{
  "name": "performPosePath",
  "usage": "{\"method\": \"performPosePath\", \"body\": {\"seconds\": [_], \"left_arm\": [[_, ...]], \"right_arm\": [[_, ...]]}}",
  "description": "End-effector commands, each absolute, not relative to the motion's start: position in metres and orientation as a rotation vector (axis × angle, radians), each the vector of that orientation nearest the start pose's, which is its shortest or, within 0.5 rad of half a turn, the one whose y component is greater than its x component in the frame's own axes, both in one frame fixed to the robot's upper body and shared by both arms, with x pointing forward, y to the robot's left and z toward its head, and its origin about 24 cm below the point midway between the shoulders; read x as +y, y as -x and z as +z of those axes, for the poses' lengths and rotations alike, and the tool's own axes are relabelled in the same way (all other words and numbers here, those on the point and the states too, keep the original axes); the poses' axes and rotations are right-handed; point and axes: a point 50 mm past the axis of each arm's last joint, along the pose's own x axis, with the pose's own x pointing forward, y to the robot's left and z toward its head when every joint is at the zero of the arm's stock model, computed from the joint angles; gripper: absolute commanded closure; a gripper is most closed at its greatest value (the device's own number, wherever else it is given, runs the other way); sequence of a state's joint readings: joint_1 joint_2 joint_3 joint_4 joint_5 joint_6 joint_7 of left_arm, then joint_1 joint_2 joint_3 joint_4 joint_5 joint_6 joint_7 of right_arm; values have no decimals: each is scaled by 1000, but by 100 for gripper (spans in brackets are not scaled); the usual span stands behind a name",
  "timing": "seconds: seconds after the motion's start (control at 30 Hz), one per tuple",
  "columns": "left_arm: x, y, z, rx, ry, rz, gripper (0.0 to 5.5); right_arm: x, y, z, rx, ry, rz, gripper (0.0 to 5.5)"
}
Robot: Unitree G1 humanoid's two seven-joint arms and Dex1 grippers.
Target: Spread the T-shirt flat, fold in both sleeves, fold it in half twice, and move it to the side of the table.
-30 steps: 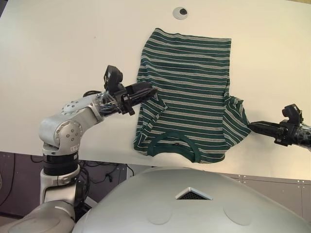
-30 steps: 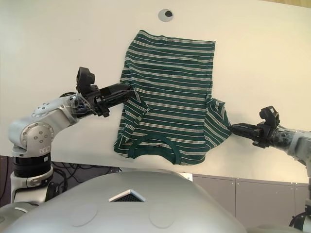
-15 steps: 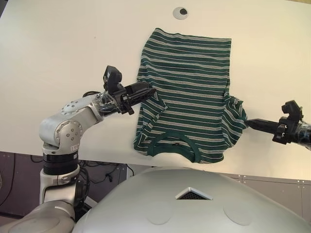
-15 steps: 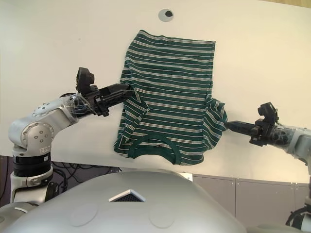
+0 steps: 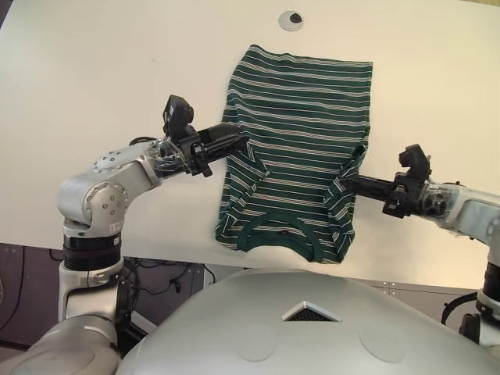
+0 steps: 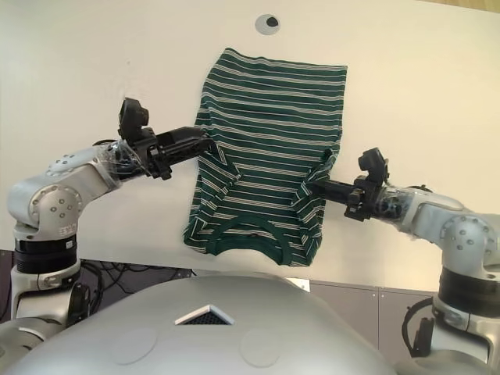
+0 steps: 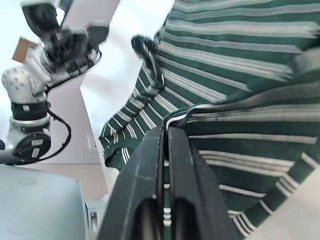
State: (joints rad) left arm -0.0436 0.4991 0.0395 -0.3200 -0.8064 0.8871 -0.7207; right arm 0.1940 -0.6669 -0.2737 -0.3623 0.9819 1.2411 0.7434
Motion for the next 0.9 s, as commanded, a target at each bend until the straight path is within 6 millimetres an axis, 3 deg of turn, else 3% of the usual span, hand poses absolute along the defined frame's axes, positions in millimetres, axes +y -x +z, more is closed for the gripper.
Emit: {"method": "performPosePath", "body": {"seconds": [0.03, 0.13, 0.17, 0.2, 0.27, 0.3, 0.4, 0.5, 0.7, 0.87, 0.9], "left_arm": [[185, -220, 91, 452, 296, -950, 357], [226, -198, 89, 476, 45, -952, 357], [240, -188, 85, 463, -98, -970, 357], [248, -177, 82, 408, -273, -1033, 357], [257, -140, 57, 404, -692, -1309, 340], [258, -123, 47, 416, -750, -1416, 324], [246, -98, 29, 371, -758, -1535, 264], [236, -91, 15, 284, -787, -1584, 219], [228, -102, 0, 173, -826, -1594, 219], [213, -107, 0, 123, -828, -1618, 232], [209, -108, 0, 112, -823, -1621, 246]], "right_arm": [[-221, -166, 76, 788, -563, 849, 456], [-236, -162, 92, 721, -519, 860, 401], [-243, -154, 93, 710, -425, 868, 380], [-246, -144, 93, 722, -329, 896, 380], [-253, -110, 83, 839, -124, 1016, 375], [-256, -97, 78, 883, -65, 1068, 375], [-267, -89, 65, 837, 125, 1124, 375], [-262, -87, 53, 695, 342, 1190, 329], [-254, -81, 32, 493, 751, 1373, 329], [-237, -83, 33, 389, 807, 1460, 324], [-233, -86, 36, 373, 805, 1467, 346]]}}
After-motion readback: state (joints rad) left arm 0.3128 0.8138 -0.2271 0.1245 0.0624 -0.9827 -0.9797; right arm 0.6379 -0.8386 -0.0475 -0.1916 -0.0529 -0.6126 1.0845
